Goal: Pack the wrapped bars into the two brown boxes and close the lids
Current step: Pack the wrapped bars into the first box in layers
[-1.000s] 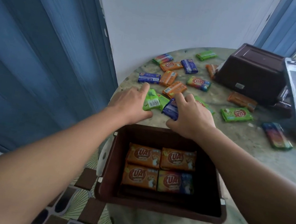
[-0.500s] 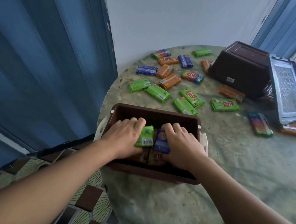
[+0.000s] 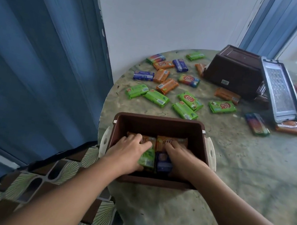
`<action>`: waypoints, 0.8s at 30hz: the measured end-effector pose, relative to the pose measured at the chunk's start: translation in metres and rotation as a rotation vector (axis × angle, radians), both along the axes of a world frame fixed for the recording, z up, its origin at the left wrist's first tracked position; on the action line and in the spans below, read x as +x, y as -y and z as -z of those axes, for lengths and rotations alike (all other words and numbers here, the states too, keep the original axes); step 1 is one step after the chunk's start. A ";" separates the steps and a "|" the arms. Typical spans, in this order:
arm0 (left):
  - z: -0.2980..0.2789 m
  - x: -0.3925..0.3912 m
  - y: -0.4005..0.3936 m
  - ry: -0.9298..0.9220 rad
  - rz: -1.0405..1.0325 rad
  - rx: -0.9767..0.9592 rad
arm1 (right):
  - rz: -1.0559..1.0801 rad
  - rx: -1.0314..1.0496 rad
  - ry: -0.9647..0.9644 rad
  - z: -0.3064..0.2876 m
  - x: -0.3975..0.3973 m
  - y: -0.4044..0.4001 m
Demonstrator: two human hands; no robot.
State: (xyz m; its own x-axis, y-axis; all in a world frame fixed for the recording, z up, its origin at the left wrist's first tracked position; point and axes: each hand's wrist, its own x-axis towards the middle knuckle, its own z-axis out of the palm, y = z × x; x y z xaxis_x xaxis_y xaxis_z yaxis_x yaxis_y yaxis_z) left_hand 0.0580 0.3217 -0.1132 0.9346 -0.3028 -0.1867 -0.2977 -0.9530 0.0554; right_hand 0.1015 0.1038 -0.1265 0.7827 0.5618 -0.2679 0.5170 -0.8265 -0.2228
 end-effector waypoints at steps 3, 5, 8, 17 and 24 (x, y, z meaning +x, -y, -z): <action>-0.006 -0.002 0.001 -0.037 -0.037 -0.053 | 0.011 -0.006 -0.013 0.001 0.000 0.000; -0.011 -0.005 0.003 -0.056 -0.070 -0.079 | 0.015 -0.007 0.003 0.001 -0.002 0.000; -0.019 -0.006 0.007 0.053 -0.068 -0.089 | 0.012 0.002 0.019 0.001 -0.002 0.001; -0.030 0.020 -0.012 -0.352 -0.175 -0.281 | 0.007 -0.036 0.052 -0.007 -0.004 -0.002; -0.027 0.029 -0.008 -0.445 -0.177 -0.213 | 0.018 -0.034 0.032 -0.010 -0.005 -0.001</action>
